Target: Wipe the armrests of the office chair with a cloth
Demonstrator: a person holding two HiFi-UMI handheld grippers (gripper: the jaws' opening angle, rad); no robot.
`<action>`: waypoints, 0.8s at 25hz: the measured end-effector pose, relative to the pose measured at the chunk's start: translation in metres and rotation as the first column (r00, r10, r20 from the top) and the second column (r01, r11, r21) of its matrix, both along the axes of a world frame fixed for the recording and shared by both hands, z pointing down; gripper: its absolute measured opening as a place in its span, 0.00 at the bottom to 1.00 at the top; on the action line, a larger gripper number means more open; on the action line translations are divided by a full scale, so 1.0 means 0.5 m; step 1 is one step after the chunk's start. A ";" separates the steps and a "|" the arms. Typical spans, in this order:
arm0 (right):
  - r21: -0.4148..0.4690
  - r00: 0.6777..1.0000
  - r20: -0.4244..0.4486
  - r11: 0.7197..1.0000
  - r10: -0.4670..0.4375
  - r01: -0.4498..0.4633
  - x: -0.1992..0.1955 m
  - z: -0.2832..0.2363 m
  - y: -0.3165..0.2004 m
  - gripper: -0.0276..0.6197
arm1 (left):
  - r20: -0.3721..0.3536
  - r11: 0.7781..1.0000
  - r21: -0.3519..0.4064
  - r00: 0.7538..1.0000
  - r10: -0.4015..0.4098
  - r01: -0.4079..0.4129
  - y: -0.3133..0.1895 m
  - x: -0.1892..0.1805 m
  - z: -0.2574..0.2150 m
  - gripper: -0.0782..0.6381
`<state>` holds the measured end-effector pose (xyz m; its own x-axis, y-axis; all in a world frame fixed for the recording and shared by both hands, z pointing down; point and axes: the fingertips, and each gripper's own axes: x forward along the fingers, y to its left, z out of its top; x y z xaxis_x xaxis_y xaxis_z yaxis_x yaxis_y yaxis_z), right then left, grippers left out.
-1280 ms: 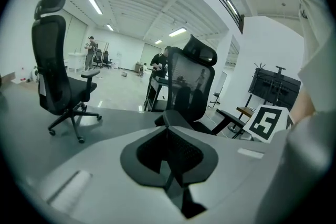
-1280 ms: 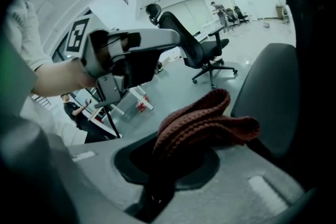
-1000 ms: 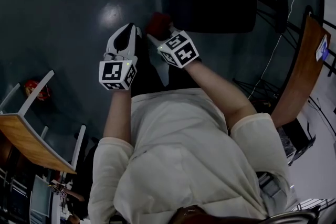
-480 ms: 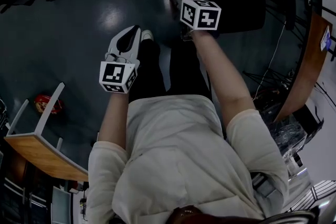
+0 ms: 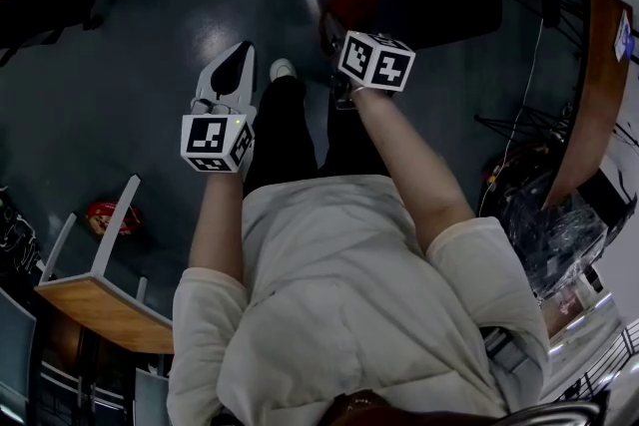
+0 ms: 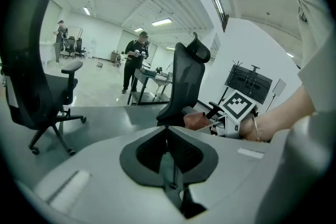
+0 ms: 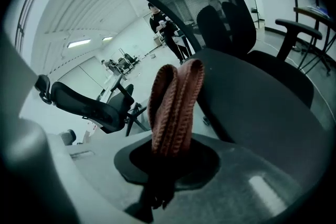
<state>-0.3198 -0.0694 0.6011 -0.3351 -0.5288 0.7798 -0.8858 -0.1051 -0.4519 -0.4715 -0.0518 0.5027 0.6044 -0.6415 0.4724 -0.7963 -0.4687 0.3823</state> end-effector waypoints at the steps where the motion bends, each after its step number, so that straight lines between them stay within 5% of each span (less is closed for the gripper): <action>1: -0.005 1.000 0.002 1.000 -0.004 0.004 0.001 -0.001 0.015 0.11 | -0.002 1.000 0.000 1.000 0.007 -0.007 0.001 0.009 -0.001 0.13; 11: -0.140 0.999 -0.004 0.989 0.053 -0.053 0.064 0.039 0.189 0.11 | -0.031 0.995 0.011 0.994 0.100 -0.100 0.020 0.100 -0.011 0.13; 20: -0.196 0.994 -0.110 0.980 -0.009 -0.012 0.270 0.038 0.270 0.11 | -0.009 0.993 0.025 0.993 0.119 -0.118 0.022 0.176 -0.032 0.13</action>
<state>-0.1846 0.0655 0.6199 -0.2413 -0.3620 0.9004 -0.9286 -0.1835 -0.3226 -0.3834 -0.0408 0.4865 0.6818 -0.5761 0.4509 -0.7305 -0.5687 0.3779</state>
